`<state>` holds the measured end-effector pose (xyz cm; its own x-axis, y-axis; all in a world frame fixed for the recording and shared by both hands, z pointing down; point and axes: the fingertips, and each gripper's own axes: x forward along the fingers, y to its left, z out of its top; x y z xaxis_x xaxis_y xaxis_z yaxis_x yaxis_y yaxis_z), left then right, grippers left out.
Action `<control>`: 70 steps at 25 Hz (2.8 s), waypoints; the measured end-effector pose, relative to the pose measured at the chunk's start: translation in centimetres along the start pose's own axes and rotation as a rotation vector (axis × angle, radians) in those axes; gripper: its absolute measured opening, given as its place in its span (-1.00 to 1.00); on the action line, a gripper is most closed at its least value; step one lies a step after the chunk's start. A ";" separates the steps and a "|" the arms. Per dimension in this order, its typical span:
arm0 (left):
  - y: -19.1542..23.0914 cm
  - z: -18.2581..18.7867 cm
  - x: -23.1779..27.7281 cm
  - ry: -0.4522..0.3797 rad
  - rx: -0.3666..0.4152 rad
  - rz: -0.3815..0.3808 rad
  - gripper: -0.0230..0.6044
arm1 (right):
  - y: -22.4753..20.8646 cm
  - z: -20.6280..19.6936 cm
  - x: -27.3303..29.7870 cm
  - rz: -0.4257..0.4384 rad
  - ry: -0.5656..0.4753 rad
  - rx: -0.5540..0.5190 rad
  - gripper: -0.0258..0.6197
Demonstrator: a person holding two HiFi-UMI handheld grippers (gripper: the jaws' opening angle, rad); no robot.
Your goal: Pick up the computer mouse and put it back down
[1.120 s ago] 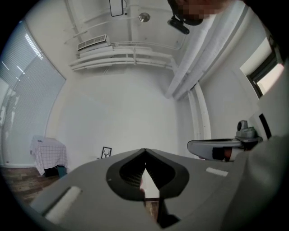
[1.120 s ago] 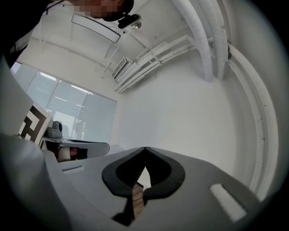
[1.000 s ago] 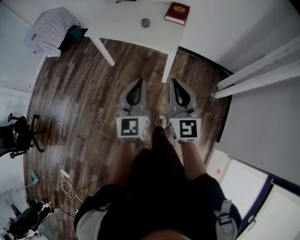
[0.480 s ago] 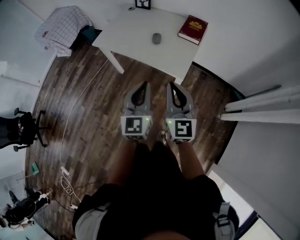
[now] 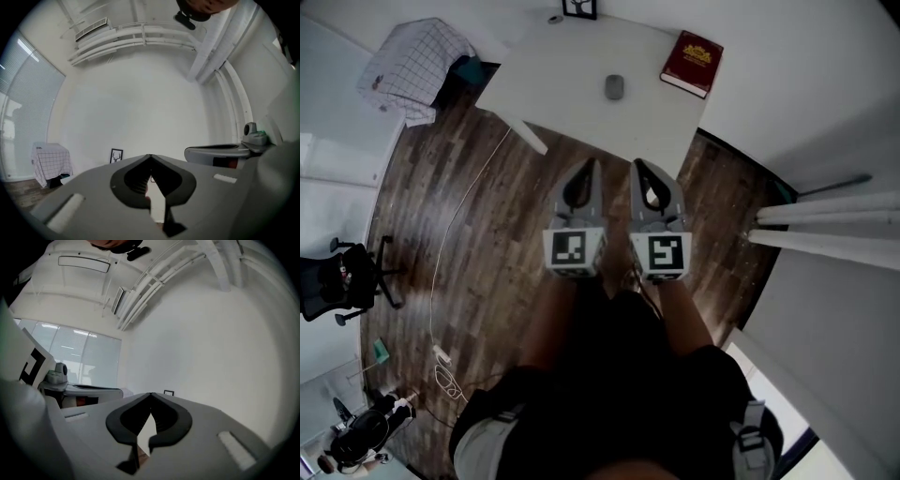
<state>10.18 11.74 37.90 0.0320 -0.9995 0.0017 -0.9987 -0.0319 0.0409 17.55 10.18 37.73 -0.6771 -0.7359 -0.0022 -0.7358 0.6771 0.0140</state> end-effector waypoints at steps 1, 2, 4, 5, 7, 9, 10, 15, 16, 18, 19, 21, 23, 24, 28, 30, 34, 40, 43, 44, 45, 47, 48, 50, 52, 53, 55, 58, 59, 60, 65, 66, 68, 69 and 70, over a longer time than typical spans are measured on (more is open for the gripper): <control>1.0 -0.2 0.9 -0.002 -0.003 -0.007 -0.92 | 0.1 -0.1 1.3 -0.008 0.005 -0.005 -0.88; 2.2 -0.3 1.9 -0.003 -0.009 -0.012 -0.92 | 0.2 -0.2 2.7 -0.013 0.011 -0.015 -0.88; 4.7 -0.4 4.0 -0.002 -0.024 -0.020 -0.92 | 0.7 -0.3 5.7 -0.021 0.025 -0.034 -0.88; 6.1 -0.4 5.1 0.002 -0.028 -0.025 -0.92 | 0.9 -0.4 7.3 -0.029 0.026 -0.033 -0.88; 8.5 -0.4 7.3 0.011 -0.027 -0.046 -0.92 | 1.1 -0.5 10.6 -0.054 0.027 -0.016 -0.88; 11.0 -0.2 9.1 0.015 -0.029 -0.075 -0.92 | 1.7 -0.4 13.4 -0.076 0.042 -0.010 -0.88; 12.2 -0.1 9.8 0.019 -0.036 -0.086 -0.92 | 2.1 -0.4 14.7 -0.091 0.048 -0.009 -0.88; 16.4 -0.3 12.6 0.032 -0.070 -0.147 -0.92 | 3.2 -0.8 19.2 -0.156 0.076 -0.022 -0.88; 16.9 -0.5 13.1 0.040 -0.076 -0.158 -0.92 | 3.2 -0.9 19.8 -0.165 0.084 -0.030 -0.88; 18.0 -1.2 14.2 0.055 -0.089 -0.169 -0.92 | 3.0 -1.3 20.8 -0.188 0.097 -0.030 -0.88; 18.5 -1.5 14.7 0.060 -0.094 -0.173 -0.92 | 2.8 -1.6 21.2 -0.200 0.102 -0.026 -0.88; 19.0 -2.1 15.6 0.070 -0.098 -0.183 -0.92 | 2.5 -2.1 21.9 -0.216 0.116 -0.031 -0.88; 19.1 -2.4 16.6 0.081 -0.099 -0.199 -0.92 | 1.9 -2.5 22.6 -0.233 0.136 -0.034 -0.88; 19.1 -2.6 17.2 0.083 -0.100 -0.206 -0.92 | 1.6 -2.6 23.0 -0.239 0.146 -0.033 -0.88; 19.4 -3.8 19.4 0.101 -0.094 -0.226 -0.92 | 0.1 -3.6 24.5 -0.258 0.168 -0.029 -0.88; 19.5 -4.6 20.7 0.116 -0.090 -0.233 -0.92 | -0.8 -4.4 25.3 -0.272 0.180 -0.013 -0.88; 19.0 -6.1 24.0 0.155 -0.079 -0.258 -0.92 | -2.9 -6.7 27.4 -0.284 0.234 0.003 -0.88; 18.3 -8.4 28.9 0.223 -0.064 -0.262 -0.92 | -6.7 -11.5 29.5 -0.300 0.369 0.065 -0.88; 18.1 -9.8 30.7 0.248 -0.062 -0.241 -0.92 | -8.2 -13.1 30.8 -0.291 0.403 0.085 -0.88; 18.2 -10.3 31.2 0.255 -0.061 -0.235 -0.92 | -8.6 -13.7 31.3 -0.287 0.417 0.087 -0.88; 18.2 -10.8 31.7 0.264 -0.062 -0.231 -0.92 | -9.0 -14.3 31.8 -0.284 0.432 0.091 -0.88; 18.5 -11.8 32.3 0.284 -0.069 -0.231 -0.92 | -9.4 -15.6 32.4 -0.287 0.467 0.108 -0.88; 18.7 -12.2 32.5 0.294 -0.074 -0.236 -0.92 | -9.6 -16.4 32.5 -0.290 0.485 0.116 -0.88; 18.9 -13.1 33.0 0.313 -0.083 -0.258 -0.92 | -9.8 -17.8 32.9 -0.288 0.522 0.132 -0.87; 19.0 -13.6 33.5 0.327 -0.087 -0.279 -0.92 | -10.0 -19.0 33.6 -0.281 0.550 0.157 -0.80; 19.1 -13.8 33.7 0.333 -0.090 -0.289 -0.92 | -10.2 -19.6 33.9 -0.281 0.563 0.171 -0.73; 19.2 -14.6 34.1 0.351 -0.097 -0.307 -0.92 | -10.8 -20.7 34.5 -0.282 0.597 0.203 -0.54; 19.3 -16.2 34.8 0.392 -0.106 -0.332 -0.92 | -11.5 -23.0 35.3 -0.276 0.669 0.231 -0.38; 19.4 -16.8 34.9 0.404 -0.108 -0.337 -0.92 | -11.7 -23.7 35.5 -0.274 0.695 0.233 -0.37; 19.4 -17.2 35.0 0.415 -0.111 -0.341 -0.92 | -11.8 -24.4 35.7 -0.269 0.723 0.239 -0.37; 19.3 -18.8 35.6 0.452 -0.113 -0.364 -0.92 | -12.5 -28.3 36.4 -0.227 0.850 0.337 -0.31; 19.3 -19.0 35.8 0.458 -0.116 -0.366 -0.92 | -12.7 -29.0 36.5 -0.215 0.876 0.346 -0.28; 19.5 -19.3 36.2 0.465 -0.122 -0.364 -0.92 | -12.8 -30.4 36.6 -0.192 0.924 0.368 -0.19; 19.6 -19.4 36.4 0.467 -0.124 -0.364 -0.92 | -13.0 -31.1 36.7 -0.183 0.945 0.383 -0.17; 19.7 -19.6 36.6 0.469 -0.127 -0.364 -0.92 | -13.1 -31.8 36.7 -0.177 0.963 0.397 -0.16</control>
<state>-7.48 -25.40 58.32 0.4144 -0.8154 0.4041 -0.9082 -0.3423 0.2408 2.62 -26.10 69.23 -0.3951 -0.4049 0.8246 -0.8913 0.3865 -0.2373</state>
